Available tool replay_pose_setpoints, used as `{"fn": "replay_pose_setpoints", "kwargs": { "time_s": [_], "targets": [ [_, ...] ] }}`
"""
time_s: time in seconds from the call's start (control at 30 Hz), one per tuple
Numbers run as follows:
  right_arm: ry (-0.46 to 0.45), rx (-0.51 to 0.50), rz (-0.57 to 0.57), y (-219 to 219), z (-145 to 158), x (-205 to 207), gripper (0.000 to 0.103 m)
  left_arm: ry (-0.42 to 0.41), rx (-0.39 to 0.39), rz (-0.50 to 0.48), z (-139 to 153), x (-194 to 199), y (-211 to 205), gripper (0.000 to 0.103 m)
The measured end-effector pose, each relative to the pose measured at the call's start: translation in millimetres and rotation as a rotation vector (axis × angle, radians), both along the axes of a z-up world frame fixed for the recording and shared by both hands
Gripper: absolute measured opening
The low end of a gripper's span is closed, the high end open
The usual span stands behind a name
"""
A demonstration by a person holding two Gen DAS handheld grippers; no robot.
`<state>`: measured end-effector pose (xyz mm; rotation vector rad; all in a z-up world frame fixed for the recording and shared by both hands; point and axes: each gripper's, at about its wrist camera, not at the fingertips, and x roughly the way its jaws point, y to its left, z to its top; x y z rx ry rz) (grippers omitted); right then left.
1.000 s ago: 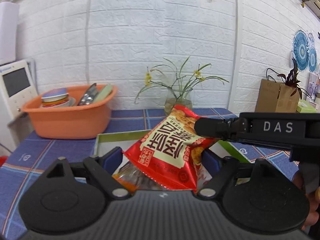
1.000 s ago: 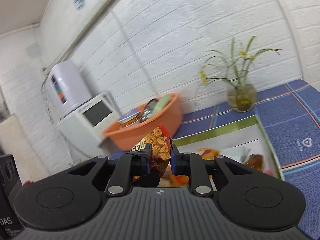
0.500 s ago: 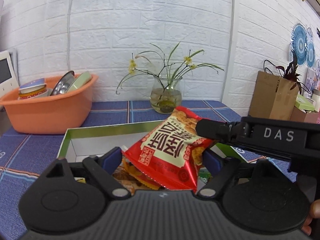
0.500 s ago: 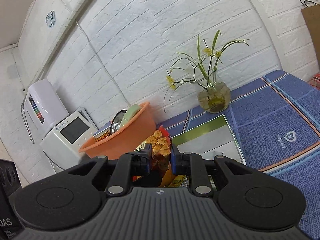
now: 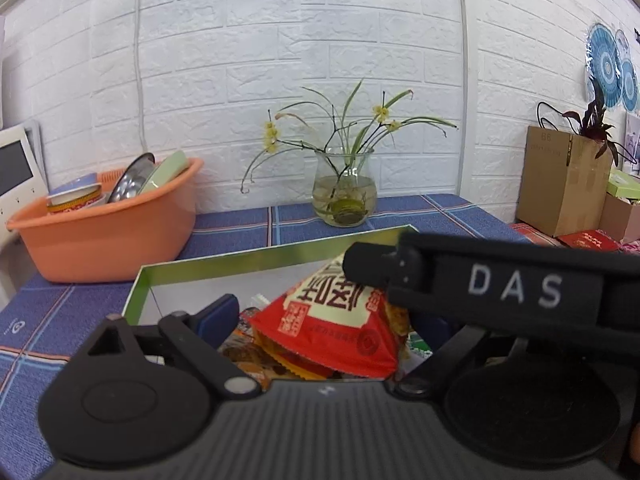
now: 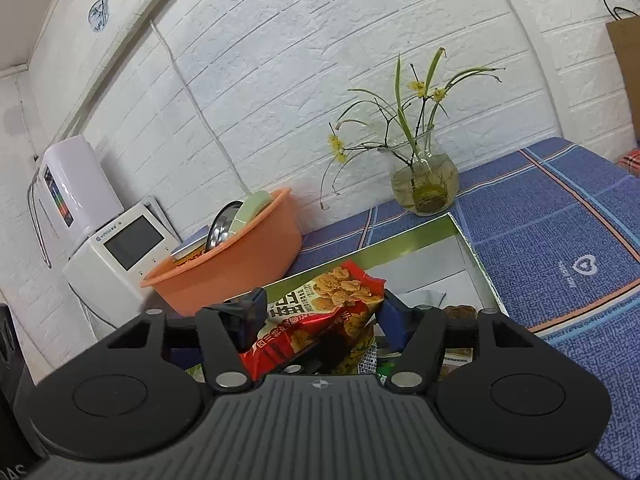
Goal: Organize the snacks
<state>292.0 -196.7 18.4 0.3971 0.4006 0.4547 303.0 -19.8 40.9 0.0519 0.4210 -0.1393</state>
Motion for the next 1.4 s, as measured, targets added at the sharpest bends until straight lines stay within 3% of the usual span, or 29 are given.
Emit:
{"fn": "replay_pose_setpoints", "kwargs": {
  "time_s": [0.1, 0.33, 0.7, 0.97, 1.27, 1.4],
  "targets": [
    [-0.019, 0.010, -0.003, -1, 1, -2, 0.103, -0.021, 0.000, 0.021, 4, -2, 3, 0.103],
    [-0.001, 0.076, -0.020, -13, 4, -2, 0.103, -0.054, -0.005, 0.058, 10, -6, 13, 0.103],
    [-0.020, 0.038, -0.039, -22, 7, -3, 0.103, -0.046, -0.012, 0.107, 15, -10, 35, 0.103],
    [-0.029, 0.019, -0.065, -23, 6, -3, 0.103, -0.058, -0.059, 0.150, 25, -19, 55, 0.103],
    [-0.160, -0.210, -0.101, -4, 15, -23, 0.103, -0.128, -0.053, 0.219, 32, -47, 54, 0.103],
    [-0.138, -0.261, -0.092, 1, 10, -36, 0.103, -0.105, -0.049, 0.208, 30, -61, 52, 0.103]
  ]
}}
